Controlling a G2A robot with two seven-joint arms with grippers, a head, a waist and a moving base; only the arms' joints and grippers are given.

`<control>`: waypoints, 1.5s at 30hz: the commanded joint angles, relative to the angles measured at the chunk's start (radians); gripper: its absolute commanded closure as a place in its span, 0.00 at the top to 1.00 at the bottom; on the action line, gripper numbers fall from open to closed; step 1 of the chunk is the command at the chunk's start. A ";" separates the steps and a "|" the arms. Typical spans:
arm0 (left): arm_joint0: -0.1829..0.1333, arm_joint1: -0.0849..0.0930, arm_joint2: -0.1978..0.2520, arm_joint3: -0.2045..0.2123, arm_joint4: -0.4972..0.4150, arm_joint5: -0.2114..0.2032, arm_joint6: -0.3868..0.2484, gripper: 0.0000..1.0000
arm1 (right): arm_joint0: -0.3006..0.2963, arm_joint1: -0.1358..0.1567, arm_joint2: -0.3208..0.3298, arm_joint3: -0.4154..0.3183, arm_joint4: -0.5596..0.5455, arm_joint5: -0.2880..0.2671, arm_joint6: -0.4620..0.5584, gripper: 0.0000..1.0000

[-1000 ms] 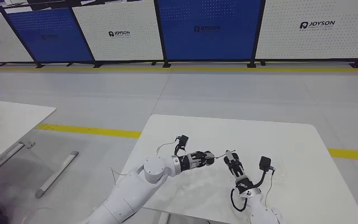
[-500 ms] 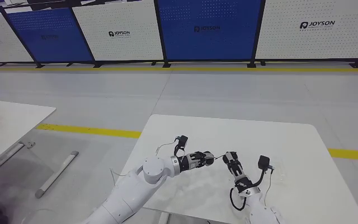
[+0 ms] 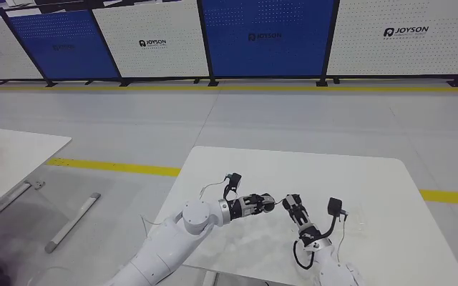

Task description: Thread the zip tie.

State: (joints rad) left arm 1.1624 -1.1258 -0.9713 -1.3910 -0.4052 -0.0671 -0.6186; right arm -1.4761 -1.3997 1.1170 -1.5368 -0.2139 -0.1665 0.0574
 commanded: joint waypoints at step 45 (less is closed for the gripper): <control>0.067 0.010 -0.041 -0.079 0.091 -0.066 0.107 0.36 | -0.009 -0.020 0.001 -0.024 0.028 0.118 -0.153 0.00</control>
State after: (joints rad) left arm 1.2294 -1.1149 -1.0186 -1.4658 -0.3174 -0.1344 -0.5102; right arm -1.4853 -1.4194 1.1209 -1.5604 -0.1831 -0.0497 -0.0981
